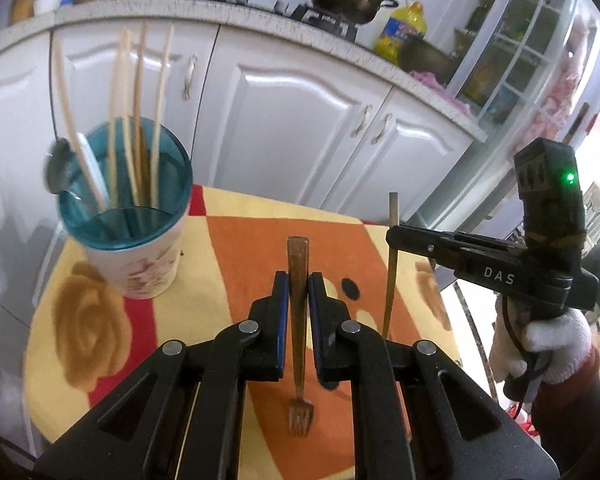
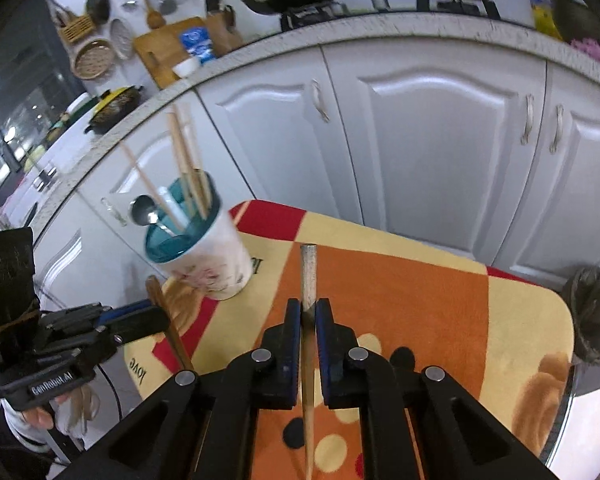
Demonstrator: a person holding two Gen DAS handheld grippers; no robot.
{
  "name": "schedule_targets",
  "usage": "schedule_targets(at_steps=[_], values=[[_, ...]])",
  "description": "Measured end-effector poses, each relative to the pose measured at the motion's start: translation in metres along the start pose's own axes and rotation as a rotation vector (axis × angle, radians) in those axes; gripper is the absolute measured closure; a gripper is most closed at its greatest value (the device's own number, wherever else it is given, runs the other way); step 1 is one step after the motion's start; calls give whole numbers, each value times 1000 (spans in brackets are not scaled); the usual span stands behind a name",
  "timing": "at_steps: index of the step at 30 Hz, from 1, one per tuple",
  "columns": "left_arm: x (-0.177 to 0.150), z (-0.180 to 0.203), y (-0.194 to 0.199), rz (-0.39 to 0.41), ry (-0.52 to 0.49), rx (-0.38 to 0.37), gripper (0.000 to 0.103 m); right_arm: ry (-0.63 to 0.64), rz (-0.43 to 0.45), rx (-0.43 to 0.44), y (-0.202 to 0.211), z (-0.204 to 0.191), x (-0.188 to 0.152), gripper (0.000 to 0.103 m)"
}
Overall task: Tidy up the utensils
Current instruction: 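Lift the fork and chopstick upright and carry them over the floral cup, then lower the fork and chopstick into the cup and open both tools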
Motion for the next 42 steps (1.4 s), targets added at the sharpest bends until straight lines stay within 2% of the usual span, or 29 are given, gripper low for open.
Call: schedule_targets(at_steps=[13,26,30,34,42], values=[[32,-2,63,125,-37,30,95,81,109,42,39,-36,30,96],[131,-28,115,312,-76,111,95,153,224,137,44,-87,115,96],[158,-42,113,354,-79,155,95,180,252,156,38,-106,143,96],[173,-60,99,357,-76,196,95,206,262,170,26,-124,162,96],[159,-81,74,320,-53,234,95,232,223,175,-22,-143,171,96]])
Point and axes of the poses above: each gripper's, at about its wrist camera, not at the fingertips, and y roughly against the way its jaws point, z to its right, x to its top, the point moved 6 cm from there along -y, roughly the way its jaws point, and after that the axes turned 13 degrees about z, right-handed, at the moved point
